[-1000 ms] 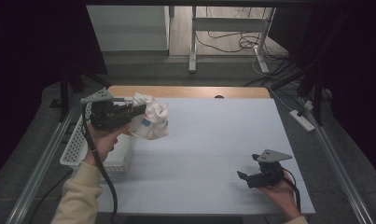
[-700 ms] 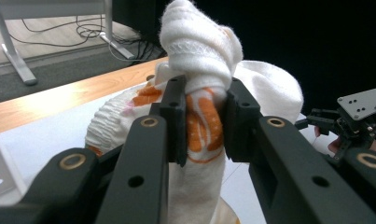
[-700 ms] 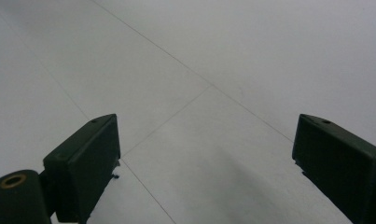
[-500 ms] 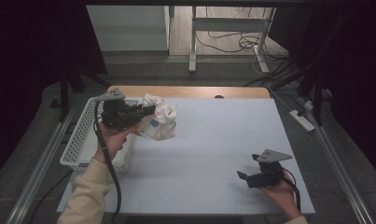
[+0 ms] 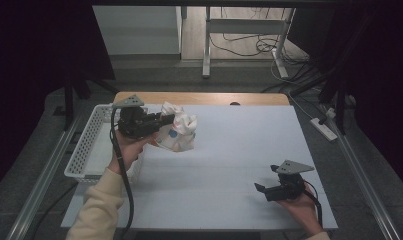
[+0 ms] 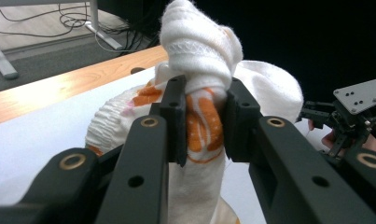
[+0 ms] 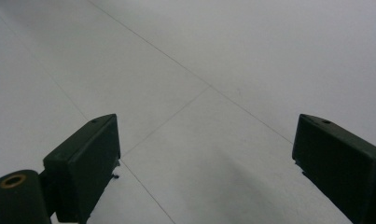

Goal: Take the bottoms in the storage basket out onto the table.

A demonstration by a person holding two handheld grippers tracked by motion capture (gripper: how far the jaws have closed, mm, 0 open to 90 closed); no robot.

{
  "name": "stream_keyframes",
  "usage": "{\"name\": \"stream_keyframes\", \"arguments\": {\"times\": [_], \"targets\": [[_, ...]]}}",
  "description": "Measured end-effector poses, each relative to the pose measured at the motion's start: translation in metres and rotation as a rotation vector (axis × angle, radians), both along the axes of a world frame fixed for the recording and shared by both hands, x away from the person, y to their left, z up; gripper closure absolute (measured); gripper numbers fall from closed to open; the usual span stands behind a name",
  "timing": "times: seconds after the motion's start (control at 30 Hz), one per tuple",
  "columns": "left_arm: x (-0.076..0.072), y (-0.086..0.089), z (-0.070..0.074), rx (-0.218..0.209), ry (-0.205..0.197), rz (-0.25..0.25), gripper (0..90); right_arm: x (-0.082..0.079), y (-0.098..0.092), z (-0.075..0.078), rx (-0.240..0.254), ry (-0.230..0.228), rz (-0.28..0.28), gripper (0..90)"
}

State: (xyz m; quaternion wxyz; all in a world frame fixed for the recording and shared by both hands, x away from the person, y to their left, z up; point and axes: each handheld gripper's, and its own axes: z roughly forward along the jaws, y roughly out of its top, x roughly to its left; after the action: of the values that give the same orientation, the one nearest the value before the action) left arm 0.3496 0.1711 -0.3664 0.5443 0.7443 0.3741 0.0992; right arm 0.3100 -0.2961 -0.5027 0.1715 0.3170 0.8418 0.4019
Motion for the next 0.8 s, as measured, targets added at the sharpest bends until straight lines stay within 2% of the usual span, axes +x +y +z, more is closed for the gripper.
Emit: {"name": "stream_keyframes", "arguments": {"times": [0.63,0.8], "targets": [[0.011,-0.024,-0.009,0.022,0.031,-0.038,73.3,0.0,-0.001,0.0,0.0,0.002,0.001,7.7],[0.014,-0.03,-0.011,0.041,0.038,-0.046,73.3,0.0,0.0,0.0,0.0,0.002,0.002,7.7]]}}
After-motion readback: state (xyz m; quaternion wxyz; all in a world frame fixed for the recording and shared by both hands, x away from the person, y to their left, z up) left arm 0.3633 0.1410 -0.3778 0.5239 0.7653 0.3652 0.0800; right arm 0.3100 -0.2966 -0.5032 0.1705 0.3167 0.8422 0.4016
